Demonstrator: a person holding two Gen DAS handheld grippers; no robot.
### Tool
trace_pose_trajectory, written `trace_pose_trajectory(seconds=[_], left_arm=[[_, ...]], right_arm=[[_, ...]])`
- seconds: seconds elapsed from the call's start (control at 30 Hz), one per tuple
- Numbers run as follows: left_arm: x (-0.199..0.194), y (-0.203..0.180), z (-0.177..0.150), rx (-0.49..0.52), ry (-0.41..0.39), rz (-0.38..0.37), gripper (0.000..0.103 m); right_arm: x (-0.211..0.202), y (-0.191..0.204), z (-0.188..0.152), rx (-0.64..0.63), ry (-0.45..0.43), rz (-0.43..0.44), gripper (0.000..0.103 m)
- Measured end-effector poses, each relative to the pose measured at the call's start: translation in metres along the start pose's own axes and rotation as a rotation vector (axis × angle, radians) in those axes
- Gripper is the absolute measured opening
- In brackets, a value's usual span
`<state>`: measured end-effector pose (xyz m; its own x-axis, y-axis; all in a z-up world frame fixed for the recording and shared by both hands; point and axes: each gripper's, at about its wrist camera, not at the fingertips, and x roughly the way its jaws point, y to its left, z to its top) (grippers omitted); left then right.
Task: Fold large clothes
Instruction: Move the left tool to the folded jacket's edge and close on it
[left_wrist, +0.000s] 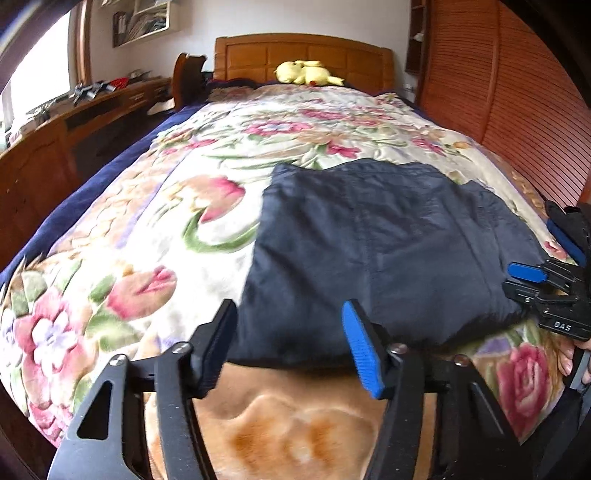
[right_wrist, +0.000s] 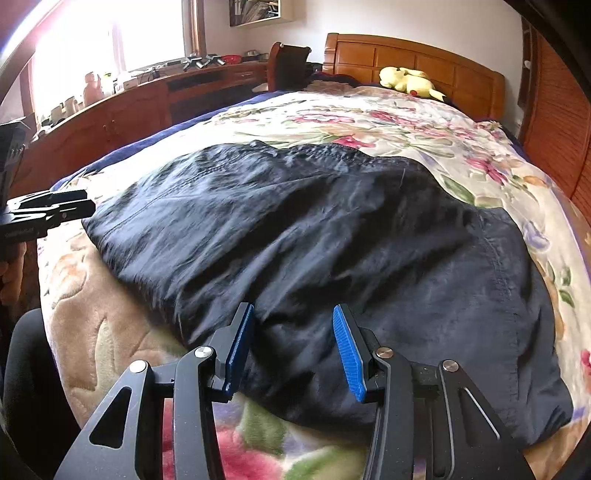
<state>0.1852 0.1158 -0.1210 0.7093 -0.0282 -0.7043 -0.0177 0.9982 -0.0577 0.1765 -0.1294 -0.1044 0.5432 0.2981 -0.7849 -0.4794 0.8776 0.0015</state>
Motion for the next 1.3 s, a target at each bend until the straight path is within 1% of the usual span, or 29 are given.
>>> trace_pose_trajectory(seconds=[0.03,0.13,0.4,0.63,0.7,0.77,0.8,0.9,1.1,1.17,1.23,1.3], left_arm=[[0.003,0.002,-0.001,-0.009,0.006,0.005,0.055],[0.01,0.007,-0.002,-0.029,0.019,0.012,0.054],[0.02,0.018,-0.018,-0.061,0.057,0.047,0.054],[0.025,0.025,-0.025,-0.088,0.08,0.035,0.053],[0.025,0.024,-0.025,-0.091,0.084,0.024,0.047],[0.027,0.023,-0.025,-0.099,0.091,0.005,0.039],[0.027,0.022,-0.025,-0.099,0.092,-0.002,0.037],[0.031,0.02,-0.026,-0.096,0.1,0.001,0.036],[0.035,0.021,-0.027,-0.125,0.119,-0.014,0.036],[0.035,0.02,-0.026,-0.128,0.127,-0.053,0.016],[0.029,0.013,-0.017,-0.098,0.125,-0.045,0.01],[0.015,0.004,-0.002,-0.069,0.088,-0.042,0.009]], right_arm=[[-0.001,0.0,0.0,0.0,-0.001,0.0,0.046],[-0.001,0.002,0.0,-0.003,0.0,-0.002,0.046],[0.003,0.008,0.001,-0.025,0.001,-0.018,0.046],[0.003,0.009,0.001,-0.033,0.002,-0.016,0.046],[0.003,0.009,0.001,-0.034,0.002,-0.016,0.046],[0.002,0.009,0.001,-0.036,0.002,-0.017,0.046],[0.002,0.009,0.0,-0.039,0.002,-0.017,0.046],[0.002,0.009,0.0,-0.045,0.003,-0.015,0.046],[-0.001,0.009,-0.001,-0.05,0.005,-0.012,0.046],[-0.001,0.009,-0.002,-0.051,0.005,-0.011,0.046],[-0.002,0.008,-0.003,-0.052,0.006,-0.011,0.046],[-0.005,0.005,-0.005,-0.054,0.006,-0.016,0.046]])
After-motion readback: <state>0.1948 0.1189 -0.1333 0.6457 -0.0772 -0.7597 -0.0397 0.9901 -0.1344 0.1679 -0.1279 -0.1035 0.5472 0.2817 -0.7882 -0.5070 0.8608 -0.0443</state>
